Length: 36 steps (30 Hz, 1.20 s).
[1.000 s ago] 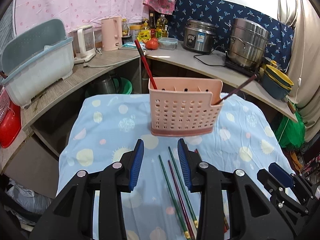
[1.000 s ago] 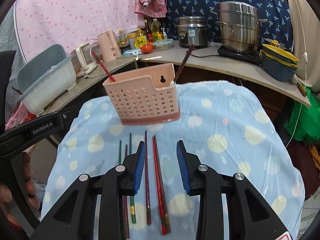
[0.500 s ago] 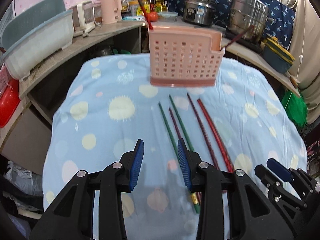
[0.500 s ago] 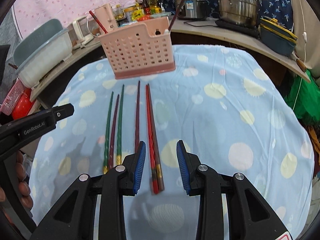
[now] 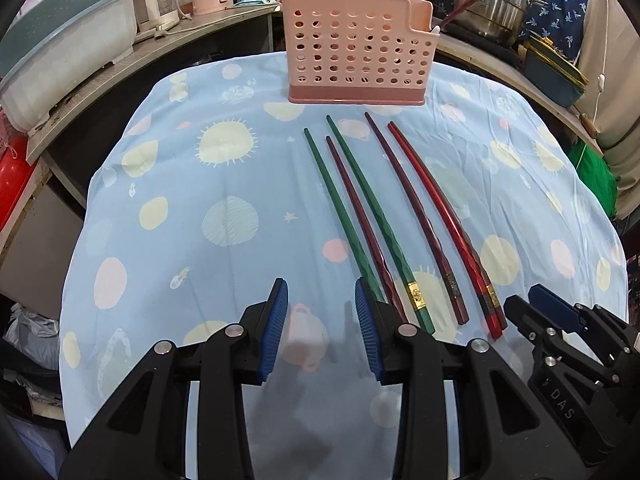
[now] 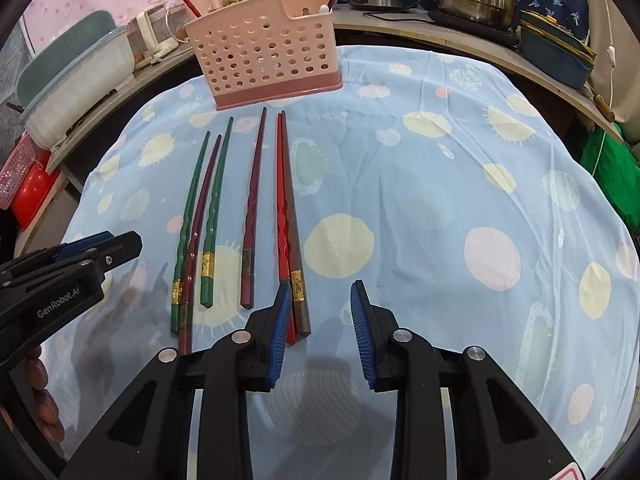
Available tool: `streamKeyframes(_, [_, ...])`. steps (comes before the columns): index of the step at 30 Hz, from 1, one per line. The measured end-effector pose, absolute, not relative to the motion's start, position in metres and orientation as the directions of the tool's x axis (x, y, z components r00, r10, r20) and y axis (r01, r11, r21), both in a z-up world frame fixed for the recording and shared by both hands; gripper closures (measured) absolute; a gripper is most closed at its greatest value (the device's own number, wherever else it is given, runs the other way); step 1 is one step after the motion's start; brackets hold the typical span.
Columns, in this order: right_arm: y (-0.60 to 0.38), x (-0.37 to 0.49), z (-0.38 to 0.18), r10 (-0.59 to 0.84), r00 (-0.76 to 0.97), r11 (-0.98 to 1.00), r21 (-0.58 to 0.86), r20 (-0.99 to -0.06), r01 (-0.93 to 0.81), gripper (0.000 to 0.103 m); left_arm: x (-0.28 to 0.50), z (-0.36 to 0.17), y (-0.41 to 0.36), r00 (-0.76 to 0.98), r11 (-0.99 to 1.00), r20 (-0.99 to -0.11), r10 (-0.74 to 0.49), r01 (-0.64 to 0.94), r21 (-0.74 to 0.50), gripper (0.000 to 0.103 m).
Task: Organize utensils
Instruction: 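Move both open tools back toward the remaining chopsticks on the cloth, then grasp a green chopstick with the left tool while the right tool grasps a dark-brown chopstick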
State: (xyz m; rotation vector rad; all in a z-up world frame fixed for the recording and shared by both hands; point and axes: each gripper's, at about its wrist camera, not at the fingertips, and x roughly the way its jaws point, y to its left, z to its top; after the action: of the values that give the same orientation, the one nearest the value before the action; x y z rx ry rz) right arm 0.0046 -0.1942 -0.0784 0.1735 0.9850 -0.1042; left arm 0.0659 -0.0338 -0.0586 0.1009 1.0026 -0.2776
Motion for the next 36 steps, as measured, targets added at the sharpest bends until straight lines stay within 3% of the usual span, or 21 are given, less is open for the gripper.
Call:
streamKeyframes(17, [-0.198, 0.009, -0.087, -0.020, 0.546, 0.981, 0.088, -0.838, 0.171, 0.080, 0.068, -0.067, -0.036, 0.487, 0.961, -0.857, -0.172, 0.275, -0.037, 0.070])
streamKeyframes(19, [-0.201, 0.009, -0.087, -0.015, 0.542, 0.980, 0.095, -0.840, 0.176, 0.087, 0.068, -0.068, -0.034, 0.487, 0.962, -0.857, -0.170, 0.270, -0.037, 0.070])
streamKeyframes(36, [-0.192, 0.009, -0.088, 0.013, 0.546, 0.984, 0.108, -0.838, 0.141, 0.087, 0.063, -0.070, -0.031, 0.475, 0.961, -0.860, -0.187, 0.271, -0.059, 0.070])
